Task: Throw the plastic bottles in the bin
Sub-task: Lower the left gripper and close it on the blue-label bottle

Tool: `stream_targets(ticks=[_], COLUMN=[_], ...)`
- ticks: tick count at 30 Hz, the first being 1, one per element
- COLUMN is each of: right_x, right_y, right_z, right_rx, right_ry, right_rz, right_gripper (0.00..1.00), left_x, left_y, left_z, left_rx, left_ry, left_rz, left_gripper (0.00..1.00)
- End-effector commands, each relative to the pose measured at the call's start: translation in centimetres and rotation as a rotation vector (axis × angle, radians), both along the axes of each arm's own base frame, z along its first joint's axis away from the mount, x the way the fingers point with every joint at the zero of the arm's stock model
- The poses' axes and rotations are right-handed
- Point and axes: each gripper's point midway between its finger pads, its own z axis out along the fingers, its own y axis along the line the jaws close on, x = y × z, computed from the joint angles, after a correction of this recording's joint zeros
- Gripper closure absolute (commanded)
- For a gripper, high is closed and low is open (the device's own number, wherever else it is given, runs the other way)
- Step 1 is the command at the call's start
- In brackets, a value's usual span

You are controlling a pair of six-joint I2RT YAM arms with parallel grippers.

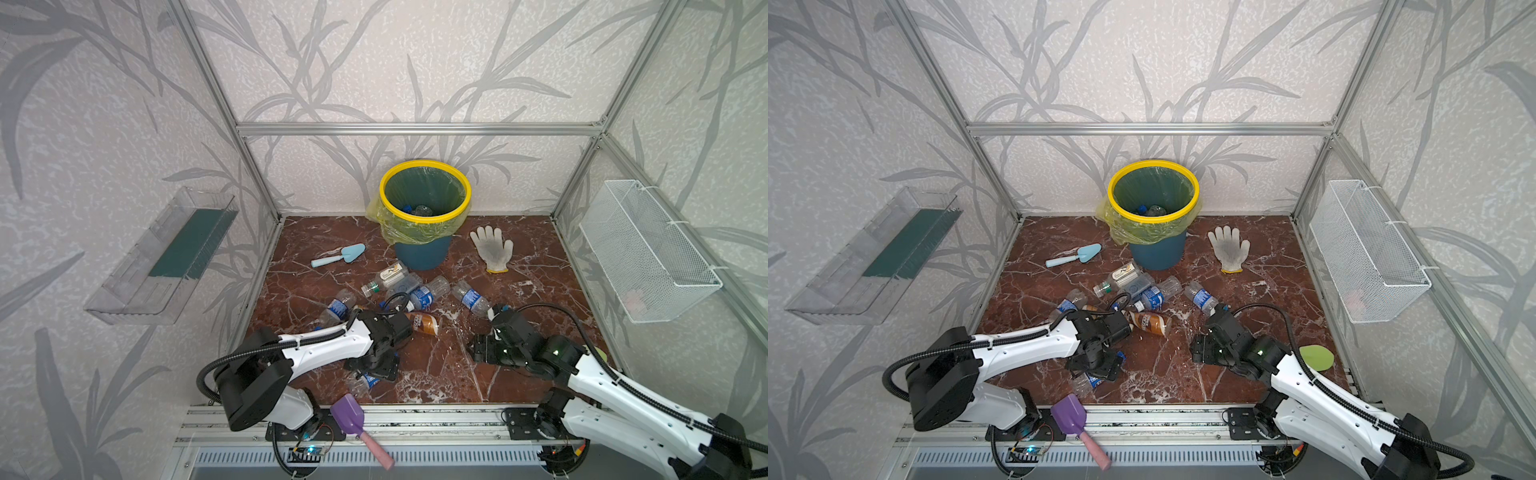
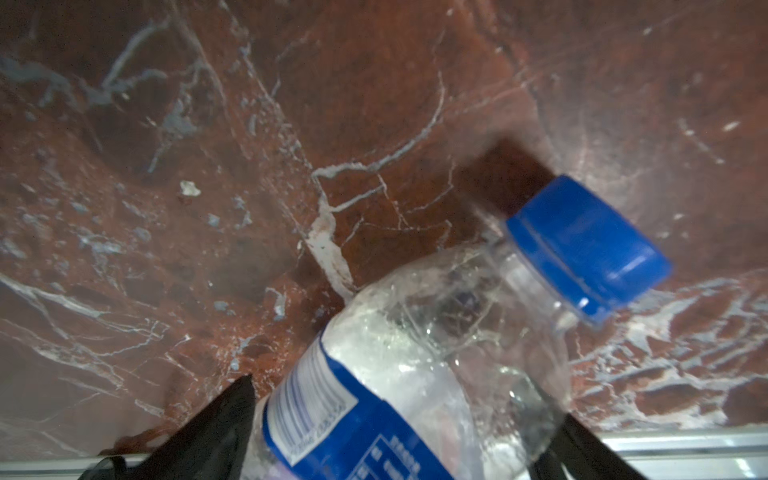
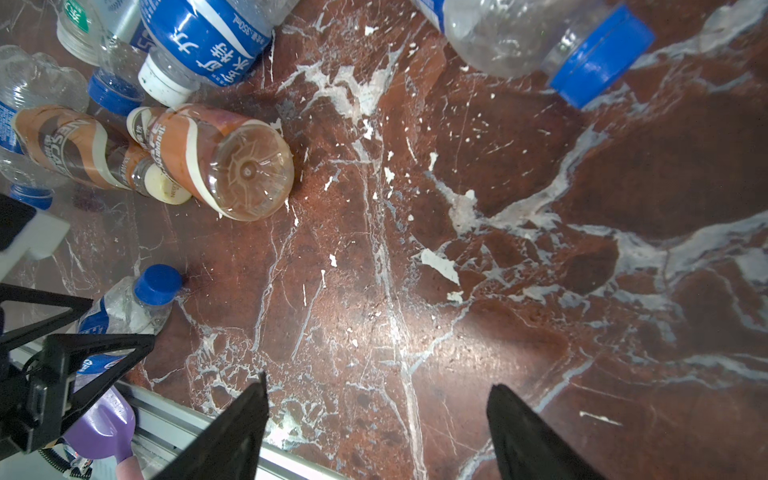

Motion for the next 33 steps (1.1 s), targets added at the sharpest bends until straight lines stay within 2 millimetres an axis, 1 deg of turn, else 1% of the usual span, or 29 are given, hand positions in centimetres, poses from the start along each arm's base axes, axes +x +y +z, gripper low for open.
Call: stream_targets(ticks=[1, 3, 7, 11, 15, 17, 19, 21, 24, 27, 30, 33], right_x=[-0.3, -0.3, -0.3, -0.3, -0.4, -0.4, -0.5, -0.5, -0.5, -0.3, -0.2, -0.1], right_y=[-0.4, -0.4, -0.4, -0.4, -0.6, -0.7, -0.8, -0.8, -0.7, -0.5, -0.2, 0.1], right_z=[-0.1, -0.3, -0.3, -0.3, -0.2, -0.2, -0.3, -0.3, -0.5, -0.7, -0.9, -0.9], right_rx=[-0.013, -0.013, -0.013, -0.016, -0.017, -0.017, -0.019, -0.023, -0.023, -0.023, -0.018, -0.017], right_ry=[0.0, 0.003, 0.002, 0.0, -0.001, -0.003, -0.005, -0.002, 0.001, 0.006, 0.011, 0.013], right_rz=[-0.009, -0.011, -0.01, -0.009, -0.011, -0.016, -0.016, -0.014, -0.013, -0.009, -0.005, 0.0], right_gripper=[0.16, 0.16, 0.17, 0.17, 0.17, 0.17, 0.17, 0.17, 0.17, 0.17, 0.17, 0.17], left_x=[0.7, 1.3, 2.8, 4.1, 4.2, 3.9, 3.6, 3.2, 2.8, 2.1, 1.6, 1.2], left_y=[0.6, 0.2, -1.0, -2.8, -3.8, -4.1, -4.0, -3.9, -3.7, -3.4, -3.5, -3.6], left_z=[0.0, -0.2, 0.1, 0.4, -0.2, -0.5, -0.6, 0.0, 1.1, 1.5, 0.8, 0.2], left_rx=[0.061, 0.053, 0.033, -0.014, -0.045, -0.061, -0.068, -0.086, -0.122, -0.162, -0.203, -0.202], left_ry=[-0.028, -0.052, -0.104, -0.136, -0.122, -0.104, -0.096, -0.102, -0.117, -0.113, -0.103, -0.084], left_rz=[0.024, 0.047, 0.075, 0.099, 0.136, 0.157, 0.176, 0.183, 0.181, 0.183, 0.197, 0.2], left_gripper=[0.09, 0.14, 0.22, 0.32, 0.37, 0.37, 0.27, 0.2, 0.15, 0.13, 0.14, 0.18])
